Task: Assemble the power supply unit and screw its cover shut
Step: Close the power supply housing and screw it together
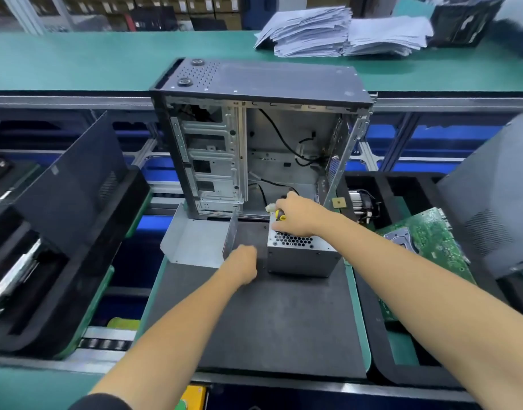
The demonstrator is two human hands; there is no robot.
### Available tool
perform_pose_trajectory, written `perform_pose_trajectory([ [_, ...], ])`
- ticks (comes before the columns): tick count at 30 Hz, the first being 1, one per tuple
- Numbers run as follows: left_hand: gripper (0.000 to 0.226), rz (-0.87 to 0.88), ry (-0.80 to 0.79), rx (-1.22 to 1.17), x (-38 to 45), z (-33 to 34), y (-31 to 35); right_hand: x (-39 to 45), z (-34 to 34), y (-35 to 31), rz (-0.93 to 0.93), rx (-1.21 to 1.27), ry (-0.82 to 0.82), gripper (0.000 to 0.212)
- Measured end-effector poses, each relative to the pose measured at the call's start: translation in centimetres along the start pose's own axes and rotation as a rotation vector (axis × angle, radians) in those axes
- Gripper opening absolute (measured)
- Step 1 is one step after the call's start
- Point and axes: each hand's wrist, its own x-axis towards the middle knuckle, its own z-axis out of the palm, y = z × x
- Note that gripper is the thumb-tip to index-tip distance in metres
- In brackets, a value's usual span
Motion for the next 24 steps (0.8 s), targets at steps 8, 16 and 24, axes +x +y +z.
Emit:
perform_pose_trajectory([
  [8, 0.017, -0.027, 0.140, 0.025, 0.0, 1.7, 0.0, -0.8, -0.1, 0.3, -0.016, 0.011, 0.062, 0.028],
  [16, 0.010, -0.021, 0.283, -0.402, 0.0, -2.6, 0.0, -2.2, -3.2, -0.2, 0.077, 0.379, 0.501, 0.030],
  [24, 0.016, 0.240, 0.405, -0.850, -0.8, -9.8, 3.0, -4.3, -6.5, -0.8, 0.084, 0.566, 0.646, 0.030],
])
